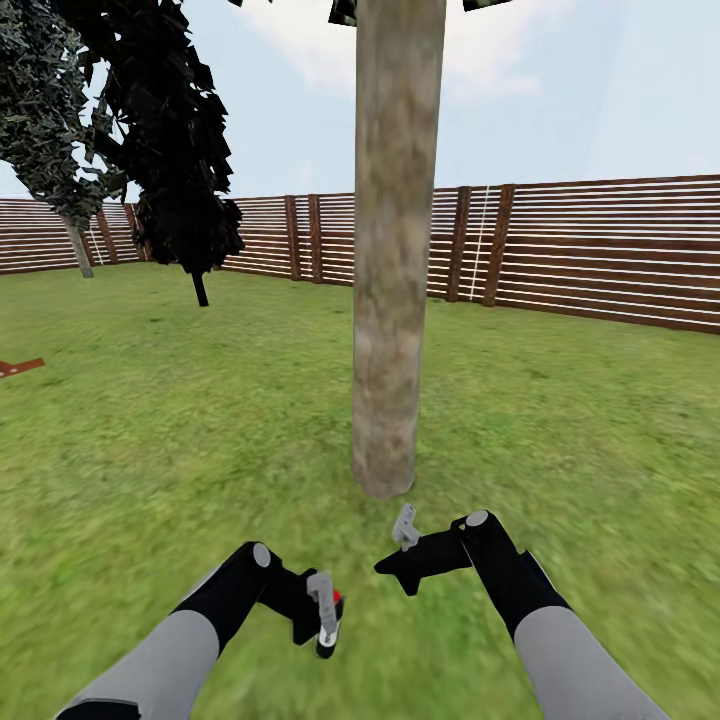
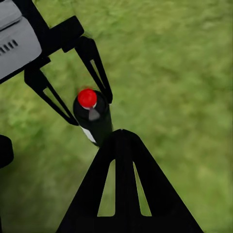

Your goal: In the garden, pick up the pesticide atomizer on the floor and spray pesticide onto both trees until each tree trunk is fully covered.

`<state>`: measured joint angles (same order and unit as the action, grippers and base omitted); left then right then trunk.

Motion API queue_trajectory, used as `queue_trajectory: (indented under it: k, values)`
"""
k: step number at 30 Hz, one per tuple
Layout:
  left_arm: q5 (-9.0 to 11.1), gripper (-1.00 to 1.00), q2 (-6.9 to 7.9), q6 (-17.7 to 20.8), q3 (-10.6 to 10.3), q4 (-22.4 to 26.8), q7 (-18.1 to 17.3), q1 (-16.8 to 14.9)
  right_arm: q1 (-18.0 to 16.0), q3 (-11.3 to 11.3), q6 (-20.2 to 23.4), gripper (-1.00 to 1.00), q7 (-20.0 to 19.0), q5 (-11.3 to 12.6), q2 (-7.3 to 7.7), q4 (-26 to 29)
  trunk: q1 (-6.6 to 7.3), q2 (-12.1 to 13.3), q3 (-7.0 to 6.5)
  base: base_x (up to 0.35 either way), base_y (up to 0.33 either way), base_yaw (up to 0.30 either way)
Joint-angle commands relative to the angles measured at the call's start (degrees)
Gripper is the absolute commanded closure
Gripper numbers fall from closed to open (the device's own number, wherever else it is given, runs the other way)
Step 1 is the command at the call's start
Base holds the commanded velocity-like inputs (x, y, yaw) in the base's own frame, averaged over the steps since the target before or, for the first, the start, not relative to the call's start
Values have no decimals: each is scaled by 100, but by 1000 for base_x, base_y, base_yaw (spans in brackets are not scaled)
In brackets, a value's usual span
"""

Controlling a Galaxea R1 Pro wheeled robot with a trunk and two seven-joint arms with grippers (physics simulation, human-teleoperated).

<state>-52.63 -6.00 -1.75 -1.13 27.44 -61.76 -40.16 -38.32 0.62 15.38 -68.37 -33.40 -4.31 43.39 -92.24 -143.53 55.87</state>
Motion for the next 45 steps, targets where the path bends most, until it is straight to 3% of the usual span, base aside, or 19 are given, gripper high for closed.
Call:
queue_trajectory:
  k: [1, 7, 16, 34, 38, 45]
  values:
    - [-1, 100, -24, -1, -1, 9, 3, 0, 0, 0, 0, 100, 0, 0, -2, 1, 0, 0, 0, 0, 0, 0]
    - [15, 100, -117, 16, -1, 335, 10, 0, 0, 0, 0, 100, 0, 0, -61, 3, 0, 0, 0, 0, 0, 0]
    - [15, 100, -261, 17, -1, 345, 15, 0, 0, 0, 0, 100, -1, 0, -70, 2, 0, 0, 0, 0, 0, 0]
    - [47, 100, -399, 0, -1, 351, 19, 0, 0, 0, 0, 100, -1, 0, -70, 0, 0, 0, 0, 0, 0, 0]
    - [265, 100, -399, -7, -1, 373, 15, 0, 0, 0, 0, 100, -1, 0, -70, 2, 0, 0, 0, 0, 0, 0]
    - [328, 100, -399, -9, -1, 376, 15, 0, 0, 0, 0, 100, -1, 0, -70, -3, 0, 0, 0, 0, 0, 0]
